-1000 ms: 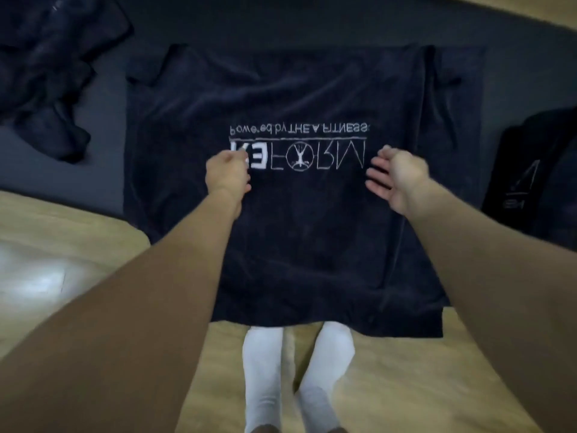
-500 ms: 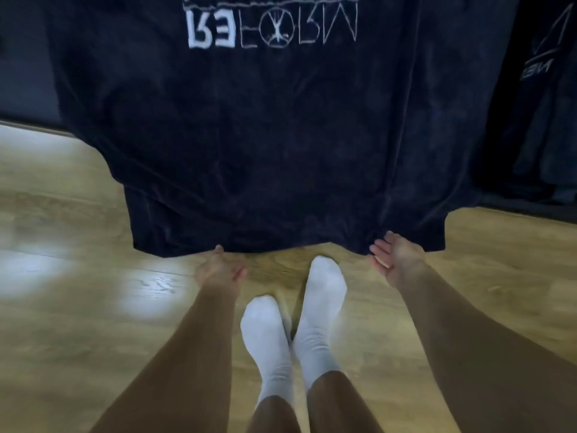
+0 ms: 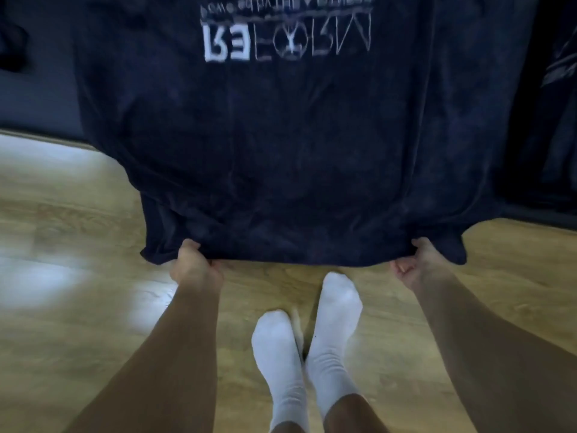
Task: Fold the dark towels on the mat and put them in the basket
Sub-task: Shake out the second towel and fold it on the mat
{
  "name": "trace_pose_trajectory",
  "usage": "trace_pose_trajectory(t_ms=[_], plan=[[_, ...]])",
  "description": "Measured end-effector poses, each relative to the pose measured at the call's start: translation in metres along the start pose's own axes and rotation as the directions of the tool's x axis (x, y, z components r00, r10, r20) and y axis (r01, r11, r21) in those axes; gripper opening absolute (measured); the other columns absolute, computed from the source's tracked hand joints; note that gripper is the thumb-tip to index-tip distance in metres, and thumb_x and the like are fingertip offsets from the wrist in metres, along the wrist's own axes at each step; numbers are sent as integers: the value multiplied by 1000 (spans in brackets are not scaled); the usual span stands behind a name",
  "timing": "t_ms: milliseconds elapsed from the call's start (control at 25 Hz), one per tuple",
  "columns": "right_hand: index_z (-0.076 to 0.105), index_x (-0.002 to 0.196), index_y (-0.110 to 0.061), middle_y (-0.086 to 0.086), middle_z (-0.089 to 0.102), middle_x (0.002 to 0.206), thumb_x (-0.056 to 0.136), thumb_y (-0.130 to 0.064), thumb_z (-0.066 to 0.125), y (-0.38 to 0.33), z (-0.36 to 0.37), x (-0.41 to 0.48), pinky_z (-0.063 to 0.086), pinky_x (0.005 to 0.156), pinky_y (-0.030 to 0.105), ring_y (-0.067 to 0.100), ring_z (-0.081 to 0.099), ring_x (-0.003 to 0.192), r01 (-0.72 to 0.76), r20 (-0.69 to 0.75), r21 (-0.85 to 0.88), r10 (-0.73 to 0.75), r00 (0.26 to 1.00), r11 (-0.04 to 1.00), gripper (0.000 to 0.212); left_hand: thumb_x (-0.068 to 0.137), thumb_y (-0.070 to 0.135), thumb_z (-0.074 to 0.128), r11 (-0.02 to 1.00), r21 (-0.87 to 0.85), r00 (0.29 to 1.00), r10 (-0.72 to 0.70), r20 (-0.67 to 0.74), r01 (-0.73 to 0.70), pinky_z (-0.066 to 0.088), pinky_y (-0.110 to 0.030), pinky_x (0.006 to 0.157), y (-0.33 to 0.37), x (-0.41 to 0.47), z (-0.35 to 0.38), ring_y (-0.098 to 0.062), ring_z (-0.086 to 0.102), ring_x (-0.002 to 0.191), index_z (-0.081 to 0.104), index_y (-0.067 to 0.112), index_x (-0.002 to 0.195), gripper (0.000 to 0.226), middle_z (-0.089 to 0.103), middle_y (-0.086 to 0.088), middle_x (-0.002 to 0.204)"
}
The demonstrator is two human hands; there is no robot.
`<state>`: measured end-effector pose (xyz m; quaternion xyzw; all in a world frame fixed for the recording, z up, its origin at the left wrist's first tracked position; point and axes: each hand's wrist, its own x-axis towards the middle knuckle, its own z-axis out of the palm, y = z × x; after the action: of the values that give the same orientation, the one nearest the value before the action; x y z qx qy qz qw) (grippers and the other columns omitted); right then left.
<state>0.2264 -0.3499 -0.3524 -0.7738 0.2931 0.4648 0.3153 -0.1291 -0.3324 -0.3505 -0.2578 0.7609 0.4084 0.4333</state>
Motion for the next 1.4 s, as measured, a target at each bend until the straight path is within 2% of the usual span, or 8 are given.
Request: trace_pose_trajectory(t_ms=[120,240,360,520,680,880,1040,1400], plan=[[49,89,-21,-3,59,56,95,-11,51,-26,4,-74,57,58,26,7,52,35,39,65,119,-47,997,992,12,85,6,58,991,-134,986,10,164,12,59,-30,69,35,-72,4,-24,68,104,63,15,120,37,71,-6,113],[58,117,-12,4,67,106,97,-10,53,-72,5,-186,52,90,31,14,65,87,-2,201,278,-56,978,961,20,96,26,56,988,-140,954,-23,298,68,50,-42,97,99,-166,17,-27,62,114,61,16,123,29,66,-9,123],[52,134,-10,4,57,131,101,-18,51,-155,21,-313,45,95,38,22,57,116,57,267,394,-173,948,917,34,92,44,62,975,-221,966,43,254,15,56,-46,81,193,-256,46,-31,62,115,52,17,136,52,64,-7,126],[58,109,-15,0,56,131,102,-22,51,-304,42,-491,47,88,39,19,59,98,178,392,527,-424,817,831,12,97,37,59,937,-306,921,259,290,-167,53,-41,88,350,-418,107,-26,57,106,45,14,141,51,57,-8,123],[53,131,-13,0,59,127,99,-20,55,-436,77,-620,49,76,41,17,60,86,230,459,648,-613,643,726,33,93,22,66,871,-411,806,437,400,-269,54,-47,87,472,-556,189,-27,60,102,49,11,134,46,60,-8,118],[56,125,-10,3,65,112,100,-19,53,-544,90,-739,49,74,41,20,63,98,195,445,787,-758,477,585,27,85,15,71,795,-536,631,576,520,-285,58,-40,56,586,-691,265,-29,64,97,53,12,132,50,63,-11,115],[56,126,-8,11,65,120,98,-17,48,-573,79,-771,50,68,37,27,62,105,176,354,856,-799,486,486,30,82,5,68,721,-613,588,660,467,-323,62,-42,66,603,-750,272,-26,66,90,52,10,122,42,63,-10,109],[49,131,-19,2,63,120,96,-29,59,-444,69,-642,57,60,34,22,65,93,271,122,804,-593,796,529,38,92,48,58,850,-371,888,444,123,-373,55,-39,91,504,-589,231,-23,59,114,46,15,141,60,53,-6,141]])
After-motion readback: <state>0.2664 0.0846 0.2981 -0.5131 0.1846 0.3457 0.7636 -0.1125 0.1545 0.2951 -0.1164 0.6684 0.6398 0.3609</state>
